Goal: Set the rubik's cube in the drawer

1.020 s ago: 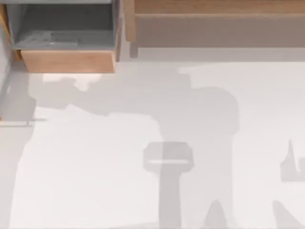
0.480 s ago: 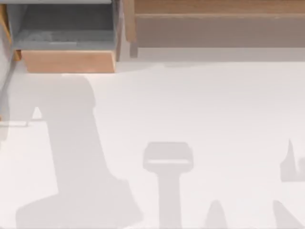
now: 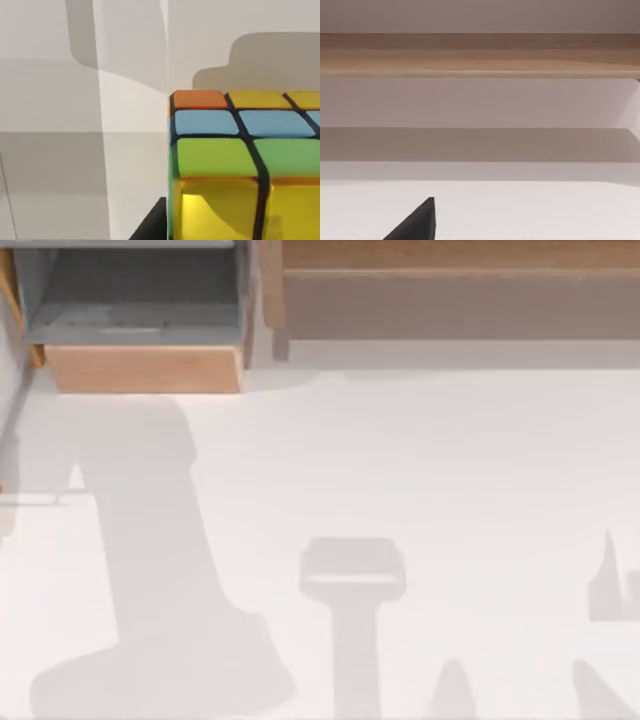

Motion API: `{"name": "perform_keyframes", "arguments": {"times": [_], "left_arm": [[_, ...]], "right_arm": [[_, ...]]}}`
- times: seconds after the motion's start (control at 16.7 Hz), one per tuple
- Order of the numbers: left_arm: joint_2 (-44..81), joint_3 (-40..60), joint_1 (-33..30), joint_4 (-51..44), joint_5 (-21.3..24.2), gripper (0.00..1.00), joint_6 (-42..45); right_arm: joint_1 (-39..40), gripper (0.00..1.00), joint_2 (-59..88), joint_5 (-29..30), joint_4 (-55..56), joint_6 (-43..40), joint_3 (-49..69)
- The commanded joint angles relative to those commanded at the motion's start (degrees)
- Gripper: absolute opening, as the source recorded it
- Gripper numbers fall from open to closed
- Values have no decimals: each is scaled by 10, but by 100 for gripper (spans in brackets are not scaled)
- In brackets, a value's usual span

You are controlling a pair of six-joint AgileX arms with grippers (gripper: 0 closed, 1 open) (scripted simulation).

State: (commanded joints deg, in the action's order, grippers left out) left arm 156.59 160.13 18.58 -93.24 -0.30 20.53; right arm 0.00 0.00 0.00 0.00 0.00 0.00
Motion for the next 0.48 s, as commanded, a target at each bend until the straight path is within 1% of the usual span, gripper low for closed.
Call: {"name": "perform_keyframes", "arguments": {"times": [0.48], "left_arm": [[0, 0, 0, 0, 0, 75, 0]], "right_arm": [[0, 100, 0, 0, 0, 0, 0]]}}
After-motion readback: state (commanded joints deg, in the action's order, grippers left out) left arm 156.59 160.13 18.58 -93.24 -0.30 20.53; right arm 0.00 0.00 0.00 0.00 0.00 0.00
